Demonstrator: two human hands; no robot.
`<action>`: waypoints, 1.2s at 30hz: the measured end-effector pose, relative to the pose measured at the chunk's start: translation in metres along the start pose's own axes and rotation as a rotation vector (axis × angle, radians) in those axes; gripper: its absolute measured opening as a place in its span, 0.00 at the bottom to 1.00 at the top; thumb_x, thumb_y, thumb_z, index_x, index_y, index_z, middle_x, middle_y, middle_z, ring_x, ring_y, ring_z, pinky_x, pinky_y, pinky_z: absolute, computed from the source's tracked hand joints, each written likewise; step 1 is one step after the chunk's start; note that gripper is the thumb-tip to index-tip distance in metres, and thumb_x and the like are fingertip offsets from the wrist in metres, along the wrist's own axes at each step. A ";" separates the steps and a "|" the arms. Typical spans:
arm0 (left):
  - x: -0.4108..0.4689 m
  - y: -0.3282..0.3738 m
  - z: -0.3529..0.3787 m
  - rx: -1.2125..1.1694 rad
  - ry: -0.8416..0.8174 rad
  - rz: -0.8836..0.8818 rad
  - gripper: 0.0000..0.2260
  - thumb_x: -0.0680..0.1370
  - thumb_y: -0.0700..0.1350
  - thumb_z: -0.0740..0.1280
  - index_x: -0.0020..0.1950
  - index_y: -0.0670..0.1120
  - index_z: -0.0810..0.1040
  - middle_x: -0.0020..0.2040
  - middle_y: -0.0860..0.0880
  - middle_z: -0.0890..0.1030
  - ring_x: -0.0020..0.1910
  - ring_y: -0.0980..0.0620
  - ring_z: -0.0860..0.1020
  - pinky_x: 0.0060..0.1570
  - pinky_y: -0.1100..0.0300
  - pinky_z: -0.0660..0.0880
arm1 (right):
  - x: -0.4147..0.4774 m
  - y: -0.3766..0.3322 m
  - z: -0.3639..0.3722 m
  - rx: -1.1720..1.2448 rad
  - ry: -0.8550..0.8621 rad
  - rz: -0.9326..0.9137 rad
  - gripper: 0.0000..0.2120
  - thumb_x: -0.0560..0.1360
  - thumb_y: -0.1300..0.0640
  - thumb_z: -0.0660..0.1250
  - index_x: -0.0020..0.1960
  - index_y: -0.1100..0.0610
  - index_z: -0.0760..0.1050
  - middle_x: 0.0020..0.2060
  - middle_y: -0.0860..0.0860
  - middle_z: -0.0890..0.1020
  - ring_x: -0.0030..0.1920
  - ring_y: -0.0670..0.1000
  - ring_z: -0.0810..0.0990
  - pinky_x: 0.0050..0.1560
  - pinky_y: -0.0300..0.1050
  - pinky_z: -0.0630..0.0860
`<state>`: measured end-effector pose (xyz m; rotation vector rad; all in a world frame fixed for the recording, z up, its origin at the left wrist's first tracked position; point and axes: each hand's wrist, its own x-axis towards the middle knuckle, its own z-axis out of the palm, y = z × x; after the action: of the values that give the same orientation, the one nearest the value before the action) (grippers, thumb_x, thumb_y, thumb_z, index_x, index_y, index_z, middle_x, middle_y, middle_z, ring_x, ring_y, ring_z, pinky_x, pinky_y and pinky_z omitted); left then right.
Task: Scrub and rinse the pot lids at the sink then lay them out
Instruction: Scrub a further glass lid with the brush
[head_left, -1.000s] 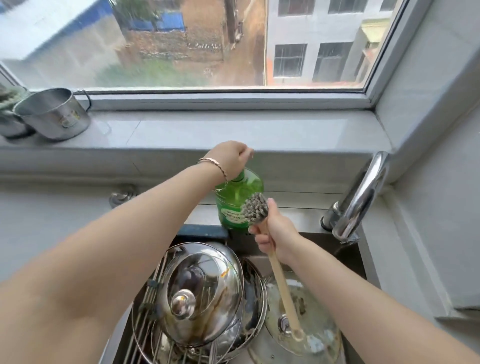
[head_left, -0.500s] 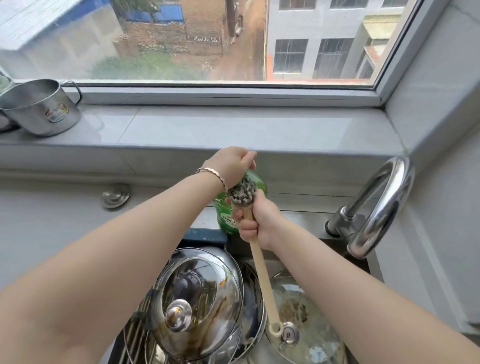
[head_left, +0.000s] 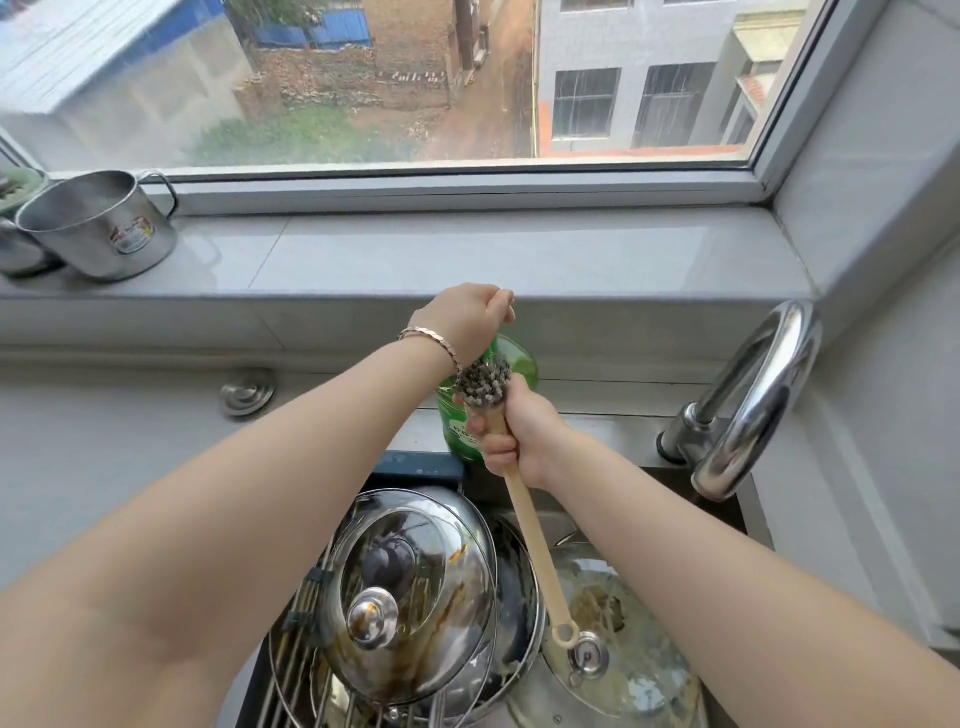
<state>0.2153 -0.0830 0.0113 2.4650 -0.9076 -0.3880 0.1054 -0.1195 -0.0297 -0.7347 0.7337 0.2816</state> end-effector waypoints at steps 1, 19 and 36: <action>0.000 -0.001 0.002 0.021 0.004 -0.001 0.17 0.81 0.50 0.51 0.49 0.50 0.79 0.56 0.51 0.80 0.56 0.49 0.75 0.59 0.53 0.70 | 0.000 0.000 0.000 -0.003 0.003 0.002 0.25 0.80 0.40 0.43 0.41 0.58 0.68 0.19 0.50 0.71 0.14 0.43 0.56 0.16 0.28 0.51; -0.214 -0.099 0.110 0.049 -0.034 -0.494 0.16 0.76 0.42 0.63 0.64 0.47 0.70 0.64 0.44 0.69 0.59 0.46 0.71 0.59 0.54 0.70 | -0.077 0.115 -0.080 -0.665 0.403 0.075 0.24 0.80 0.43 0.49 0.36 0.58 0.70 0.27 0.52 0.76 0.19 0.47 0.60 0.22 0.34 0.54; -0.229 -0.077 0.079 0.135 -0.020 -0.269 0.11 0.69 0.47 0.69 0.45 0.44 0.71 0.38 0.48 0.75 0.37 0.47 0.72 0.33 0.58 0.64 | -0.122 0.145 -0.110 -0.513 0.387 -0.132 0.21 0.71 0.38 0.65 0.41 0.58 0.73 0.30 0.51 0.73 0.24 0.44 0.68 0.24 0.34 0.65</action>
<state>0.0533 0.0938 -0.0738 2.7213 -0.6274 -0.4563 -0.1071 -0.0896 -0.0744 -1.3438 0.9871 0.2098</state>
